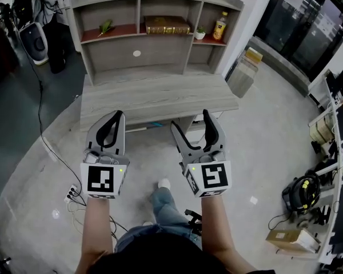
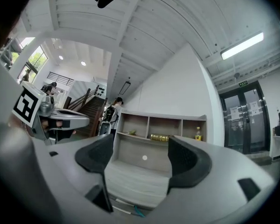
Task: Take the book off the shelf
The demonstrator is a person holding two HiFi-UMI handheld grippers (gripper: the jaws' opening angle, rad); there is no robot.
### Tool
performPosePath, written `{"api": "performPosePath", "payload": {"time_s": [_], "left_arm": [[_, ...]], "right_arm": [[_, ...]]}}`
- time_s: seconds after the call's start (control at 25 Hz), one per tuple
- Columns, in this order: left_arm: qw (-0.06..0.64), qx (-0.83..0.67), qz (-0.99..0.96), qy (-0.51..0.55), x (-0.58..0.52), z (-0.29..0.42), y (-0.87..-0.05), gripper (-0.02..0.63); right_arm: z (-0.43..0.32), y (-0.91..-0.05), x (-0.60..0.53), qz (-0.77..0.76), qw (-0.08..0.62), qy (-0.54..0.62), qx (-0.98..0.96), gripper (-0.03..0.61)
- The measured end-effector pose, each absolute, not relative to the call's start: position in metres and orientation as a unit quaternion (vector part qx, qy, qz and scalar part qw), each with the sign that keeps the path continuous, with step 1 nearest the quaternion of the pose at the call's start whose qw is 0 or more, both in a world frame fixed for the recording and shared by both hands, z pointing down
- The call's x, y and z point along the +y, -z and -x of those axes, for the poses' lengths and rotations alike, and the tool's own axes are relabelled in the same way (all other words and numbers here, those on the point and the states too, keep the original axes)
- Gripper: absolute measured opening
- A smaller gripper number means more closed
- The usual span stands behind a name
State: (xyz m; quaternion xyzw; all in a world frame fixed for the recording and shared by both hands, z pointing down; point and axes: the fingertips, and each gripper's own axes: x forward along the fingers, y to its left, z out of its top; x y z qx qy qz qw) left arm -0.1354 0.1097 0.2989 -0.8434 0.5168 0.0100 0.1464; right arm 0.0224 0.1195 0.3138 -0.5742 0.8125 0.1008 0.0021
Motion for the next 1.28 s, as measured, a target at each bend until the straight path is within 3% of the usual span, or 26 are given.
{"api": "performPosePath", "payload": {"time_s": [0.8, 1.28], "left_arm": [[0.145, 0.567, 0.811, -0.012, -0.127, 0.077, -0.291, 0.009], [0.135, 0.593, 0.794, -0.005, -0.175, 0.081, -0.303, 0.009]], "right_arm": [[-0.087, -0.311, -0.127, 0.533, -0.046, -0.115, 0.837, 0.358], [-0.083, -0.315, -0.186, 0.51, -0.053, -0.127, 0.849, 0.356]]}}
